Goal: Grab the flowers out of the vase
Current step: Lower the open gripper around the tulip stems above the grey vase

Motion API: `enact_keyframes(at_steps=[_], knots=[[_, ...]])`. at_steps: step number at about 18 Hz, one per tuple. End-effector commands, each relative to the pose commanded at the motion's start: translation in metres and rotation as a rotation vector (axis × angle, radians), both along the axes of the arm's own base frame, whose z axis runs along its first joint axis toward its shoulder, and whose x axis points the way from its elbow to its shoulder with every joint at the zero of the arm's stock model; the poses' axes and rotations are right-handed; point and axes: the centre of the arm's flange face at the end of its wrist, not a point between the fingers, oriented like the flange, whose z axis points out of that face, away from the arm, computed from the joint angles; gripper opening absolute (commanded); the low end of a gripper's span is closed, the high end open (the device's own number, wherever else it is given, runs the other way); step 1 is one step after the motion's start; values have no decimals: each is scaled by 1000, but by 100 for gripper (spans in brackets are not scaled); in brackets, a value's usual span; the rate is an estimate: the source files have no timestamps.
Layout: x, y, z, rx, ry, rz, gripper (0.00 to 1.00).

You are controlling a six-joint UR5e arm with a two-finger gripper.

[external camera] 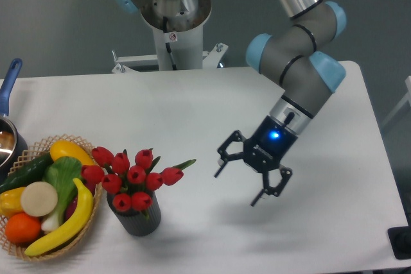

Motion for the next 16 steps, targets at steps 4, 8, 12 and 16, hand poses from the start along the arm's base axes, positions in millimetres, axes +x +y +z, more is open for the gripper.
enact_keyframes(at_steps=[4, 8, 12, 16], knots=[[27, 14, -5, 28, -12, -55, 100], [42, 12, -20, 52, -28, -81, 100], [60, 26, -18, 76, -44, -119, 100], [78, 39, -16, 90, -47, -157, 100]])
